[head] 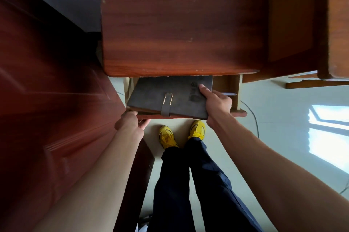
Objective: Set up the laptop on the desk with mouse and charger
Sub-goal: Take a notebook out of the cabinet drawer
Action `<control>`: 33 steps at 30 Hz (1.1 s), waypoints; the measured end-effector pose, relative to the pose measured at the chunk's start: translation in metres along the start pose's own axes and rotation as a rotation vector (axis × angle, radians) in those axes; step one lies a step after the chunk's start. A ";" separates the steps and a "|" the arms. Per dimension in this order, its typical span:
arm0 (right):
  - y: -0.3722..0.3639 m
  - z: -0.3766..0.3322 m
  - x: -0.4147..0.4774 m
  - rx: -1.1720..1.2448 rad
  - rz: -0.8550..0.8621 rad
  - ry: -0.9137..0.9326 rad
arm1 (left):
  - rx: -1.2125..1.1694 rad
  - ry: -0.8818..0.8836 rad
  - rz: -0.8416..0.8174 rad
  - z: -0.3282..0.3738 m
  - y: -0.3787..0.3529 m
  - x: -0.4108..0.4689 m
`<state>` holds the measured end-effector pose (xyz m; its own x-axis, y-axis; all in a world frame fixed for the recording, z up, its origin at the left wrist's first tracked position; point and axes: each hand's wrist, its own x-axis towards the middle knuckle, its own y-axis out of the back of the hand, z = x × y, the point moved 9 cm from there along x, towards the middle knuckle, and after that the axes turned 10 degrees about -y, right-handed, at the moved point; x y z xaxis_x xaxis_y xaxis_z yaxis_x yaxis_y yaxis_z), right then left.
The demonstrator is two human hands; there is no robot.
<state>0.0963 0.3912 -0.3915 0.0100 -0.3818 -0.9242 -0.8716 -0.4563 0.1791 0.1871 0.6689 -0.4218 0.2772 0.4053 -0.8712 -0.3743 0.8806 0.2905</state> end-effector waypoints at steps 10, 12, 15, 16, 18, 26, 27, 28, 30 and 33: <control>0.094 0.017 -0.035 0.125 -0.113 -0.222 | 0.166 -0.065 -0.167 0.008 -0.022 -0.038; 0.107 0.024 -0.036 0.125 -0.161 -0.276 | 0.146 0.031 -0.260 -0.005 -0.032 -0.058; 0.123 0.027 -0.037 0.102 -0.210 -0.294 | 0.123 0.106 -0.354 -0.020 -0.048 -0.087; 0.127 0.027 -0.037 0.090 -0.228 -0.291 | 0.145 0.096 -0.357 -0.021 -0.052 -0.095; 0.133 0.028 -0.040 0.076 -0.266 -0.292 | 0.193 0.069 -0.379 -0.021 -0.059 -0.104; 0.153 0.025 -0.045 0.122 -0.335 -0.320 | 0.072 0.047 -0.381 0.008 -0.091 -0.112; 0.154 0.025 -0.043 0.126 -0.339 -0.319 | 0.093 0.052 -0.376 0.008 -0.093 -0.111; 0.155 0.024 -0.042 0.127 -0.343 -0.316 | 0.101 0.061 -0.371 0.007 -0.095 -0.109; 0.157 0.021 -0.038 0.120 -0.350 -0.311 | 0.107 0.073 -0.369 0.005 -0.103 -0.111; 0.155 0.020 -0.033 0.094 -0.365 -0.311 | 0.156 0.082 -0.336 0.006 -0.113 -0.115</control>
<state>-0.0489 0.3492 -0.3398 0.1890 0.0547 -0.9805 -0.8789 -0.4359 -0.1937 0.2030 0.5239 -0.3524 0.2877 0.0717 -0.9550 -0.1338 0.9904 0.0341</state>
